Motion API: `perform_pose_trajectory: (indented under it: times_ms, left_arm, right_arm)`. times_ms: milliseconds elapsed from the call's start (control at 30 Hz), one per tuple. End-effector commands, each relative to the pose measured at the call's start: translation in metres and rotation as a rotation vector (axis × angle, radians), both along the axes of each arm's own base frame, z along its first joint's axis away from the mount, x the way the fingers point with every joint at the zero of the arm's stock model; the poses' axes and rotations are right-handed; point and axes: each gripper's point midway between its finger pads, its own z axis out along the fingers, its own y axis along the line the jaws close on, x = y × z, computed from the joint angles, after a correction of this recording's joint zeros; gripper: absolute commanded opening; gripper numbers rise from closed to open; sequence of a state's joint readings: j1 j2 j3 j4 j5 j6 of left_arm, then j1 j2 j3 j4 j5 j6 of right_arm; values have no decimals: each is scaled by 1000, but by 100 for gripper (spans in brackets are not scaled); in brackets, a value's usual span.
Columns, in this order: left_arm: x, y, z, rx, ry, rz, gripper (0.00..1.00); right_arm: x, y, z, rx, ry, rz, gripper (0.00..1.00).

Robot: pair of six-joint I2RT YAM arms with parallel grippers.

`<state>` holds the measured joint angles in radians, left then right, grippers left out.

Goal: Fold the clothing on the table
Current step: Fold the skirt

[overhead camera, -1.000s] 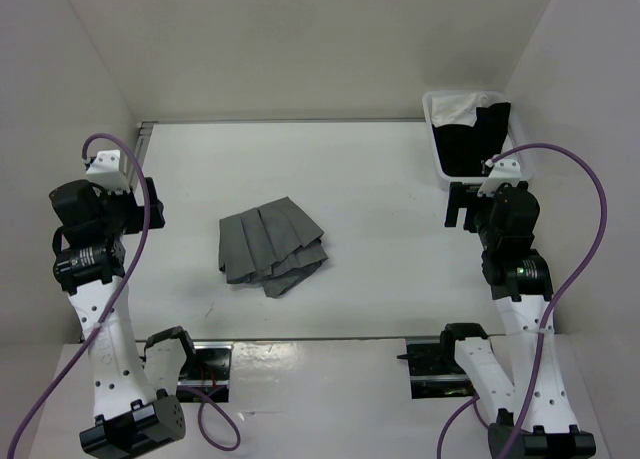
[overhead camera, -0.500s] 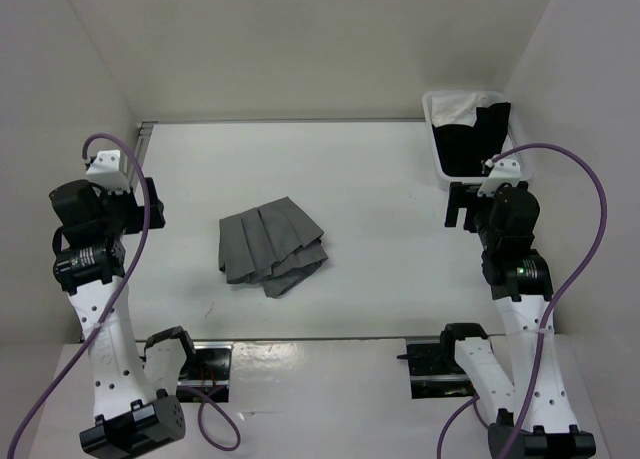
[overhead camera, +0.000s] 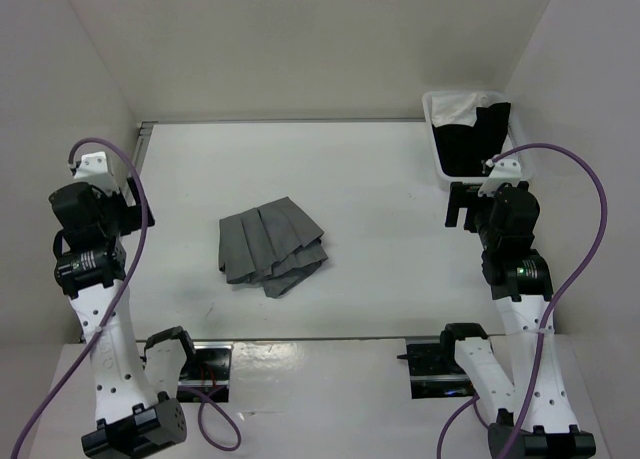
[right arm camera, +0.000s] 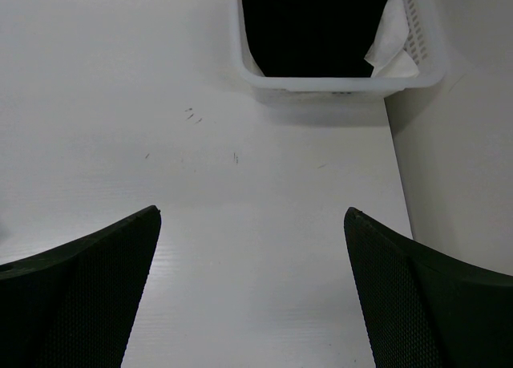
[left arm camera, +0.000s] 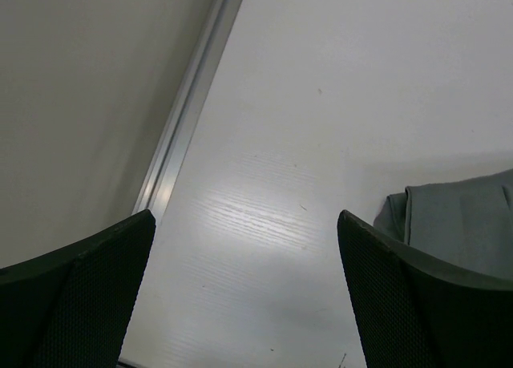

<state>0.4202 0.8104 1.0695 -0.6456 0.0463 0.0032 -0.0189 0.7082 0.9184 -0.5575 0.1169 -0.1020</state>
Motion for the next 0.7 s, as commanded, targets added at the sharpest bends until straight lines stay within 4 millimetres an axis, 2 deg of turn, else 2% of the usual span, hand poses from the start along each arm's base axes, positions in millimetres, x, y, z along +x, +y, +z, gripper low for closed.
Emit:
perform_pose_trajectory:
  times_ms: [0, 667]
  left_arm:
    - [-3, 20, 15, 43, -63, 127, 100]
    - [-10, 33, 18, 51, -82, 227, 100]
  right_arm:
    - [2, -4, 15, -13, -58, -16, 99]
    - [2, -6, 15, -16, -58, -26, 99]
